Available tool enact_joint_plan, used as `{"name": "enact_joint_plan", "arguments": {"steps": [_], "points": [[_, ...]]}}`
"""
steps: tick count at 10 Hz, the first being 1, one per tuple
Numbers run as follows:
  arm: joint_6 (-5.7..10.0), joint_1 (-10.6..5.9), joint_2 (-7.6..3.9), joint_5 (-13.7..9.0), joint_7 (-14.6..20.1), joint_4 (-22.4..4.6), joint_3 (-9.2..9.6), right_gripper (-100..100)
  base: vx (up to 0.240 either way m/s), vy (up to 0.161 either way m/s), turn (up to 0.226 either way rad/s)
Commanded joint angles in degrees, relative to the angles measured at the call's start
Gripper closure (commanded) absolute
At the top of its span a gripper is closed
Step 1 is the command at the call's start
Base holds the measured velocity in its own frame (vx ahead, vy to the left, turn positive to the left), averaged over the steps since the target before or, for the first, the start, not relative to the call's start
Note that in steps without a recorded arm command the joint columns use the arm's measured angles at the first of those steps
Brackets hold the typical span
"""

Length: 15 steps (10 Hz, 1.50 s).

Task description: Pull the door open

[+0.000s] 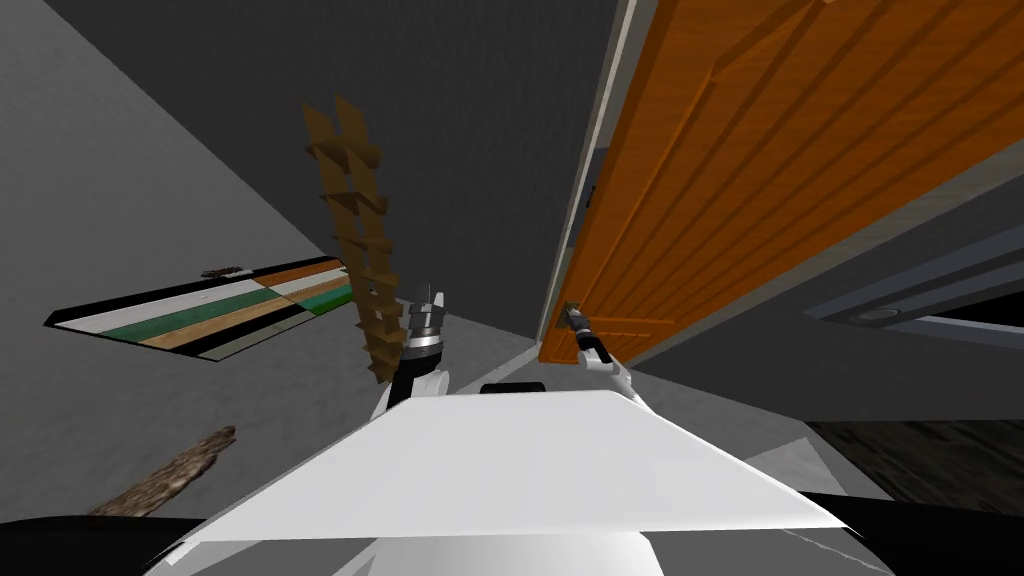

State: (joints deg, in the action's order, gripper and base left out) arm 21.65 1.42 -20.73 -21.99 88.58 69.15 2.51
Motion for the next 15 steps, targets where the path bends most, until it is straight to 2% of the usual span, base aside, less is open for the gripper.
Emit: {"name": "enact_joint_plan", "arguments": {"steps": [1, 5, 6, 7, 15], "points": [[0.29, 0.52, -1.09, 0.05, 1.64, 0.85, 1.03, 100, -0.194, -0.094, 0.125], [1.04, 1.95, -4.21, 0.17, 5.61, 2.20, 3.50, 100, -0.210, -0.083, 0.147], [0.75, 1.77, -3.76, 0.13, 4.91, 1.67, 3.13, 100, -0.084, -0.040, 0.039], [1.54, 2.64, -5.15, 0.46, 6.62, 2.26, 4.55, 100, -0.165, -0.049, 0.148], [5.00, 5.36, -10.76, 1.61, 12.62, 4.82, 9.22, 100, -0.221, -0.094, 0.106]]}}
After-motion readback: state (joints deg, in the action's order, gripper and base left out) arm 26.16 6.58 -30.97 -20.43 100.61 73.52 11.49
